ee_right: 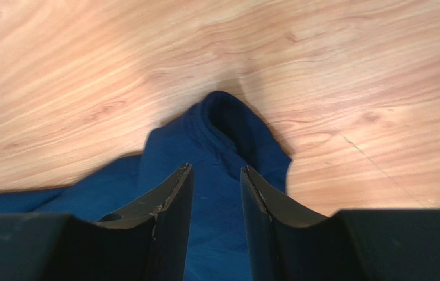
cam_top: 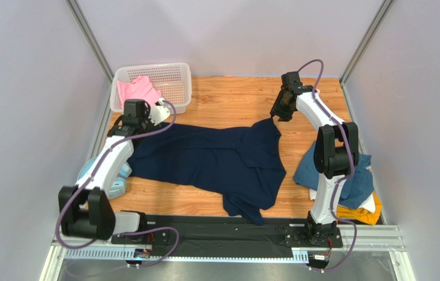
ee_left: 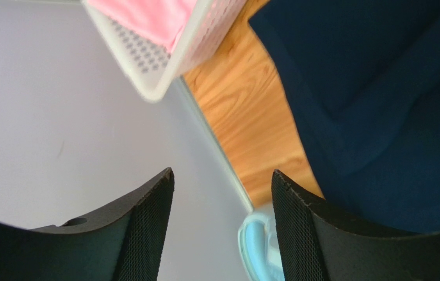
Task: Fold and stack the t-shirts
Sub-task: Fold the flattened tshirt in 1/3 of the way
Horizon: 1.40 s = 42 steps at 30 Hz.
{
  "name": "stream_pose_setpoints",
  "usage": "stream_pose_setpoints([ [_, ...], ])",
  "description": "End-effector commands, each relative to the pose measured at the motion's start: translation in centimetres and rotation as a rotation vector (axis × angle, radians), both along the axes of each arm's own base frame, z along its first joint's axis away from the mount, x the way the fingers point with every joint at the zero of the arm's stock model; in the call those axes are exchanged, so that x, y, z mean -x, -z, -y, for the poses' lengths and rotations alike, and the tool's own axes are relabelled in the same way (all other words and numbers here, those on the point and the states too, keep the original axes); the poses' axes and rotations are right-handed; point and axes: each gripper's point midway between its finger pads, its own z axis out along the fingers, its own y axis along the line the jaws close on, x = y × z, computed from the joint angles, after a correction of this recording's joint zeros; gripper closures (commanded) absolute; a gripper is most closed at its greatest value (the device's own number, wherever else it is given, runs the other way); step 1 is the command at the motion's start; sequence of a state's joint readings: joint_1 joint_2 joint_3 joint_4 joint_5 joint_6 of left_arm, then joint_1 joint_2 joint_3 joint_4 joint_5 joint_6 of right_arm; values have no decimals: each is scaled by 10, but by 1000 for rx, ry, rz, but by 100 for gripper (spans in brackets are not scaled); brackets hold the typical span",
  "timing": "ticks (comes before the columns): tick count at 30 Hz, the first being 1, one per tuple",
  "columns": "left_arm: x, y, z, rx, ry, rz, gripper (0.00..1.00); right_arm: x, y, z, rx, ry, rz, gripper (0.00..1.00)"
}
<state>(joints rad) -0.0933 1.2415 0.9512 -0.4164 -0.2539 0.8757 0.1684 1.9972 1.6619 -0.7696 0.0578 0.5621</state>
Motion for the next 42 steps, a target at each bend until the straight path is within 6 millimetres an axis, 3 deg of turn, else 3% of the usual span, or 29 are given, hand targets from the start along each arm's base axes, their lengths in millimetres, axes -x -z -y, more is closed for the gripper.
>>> stream_pose_setpoints([
  [1, -33, 31, 24, 113, -9, -72, 35, -19, -3, -21, -173, -16, 31, 60],
  [3, -44, 36, 29, 130, -10, -80, 36, -15, 1, -25, -199, -13, 19, 62],
  [5, -52, 53, 31, 126, -11, -120, 36, -3, 13, -27, -212, -1, -12, 64],
  [7, -59, 70, 32, 117, -12, -153, 37, 1, 12, -26, -216, 6, 0, 64],
  [8, -64, 72, 31, 106, -10, -154, 37, 10, 23, -25, -212, 12, -24, 64],
  [13, -84, 96, 29, 80, -26, -194, 39, 9, 36, -23, -199, 7, -34, 64],
  [18, -104, 92, 31, 86, -34, -175, 40, -3, 28, -22, -176, -18, -10, 64],
  [25, -119, 105, 31, 76, -46, -179, 41, -13, 6, -12, -117, -42, 41, 61],
  [29, -117, 121, 31, 81, -59, -211, 42, -19, 10, -7, -98, -40, 37, 52],
  [37, -93, 145, 31, 93, -66, -278, 44, -18, 26, -5, -92, -39, 1, 52],
  [42, -89, 158, 31, 104, -83, -296, 44, -13, 39, -4, -92, -32, -26, 52],
])
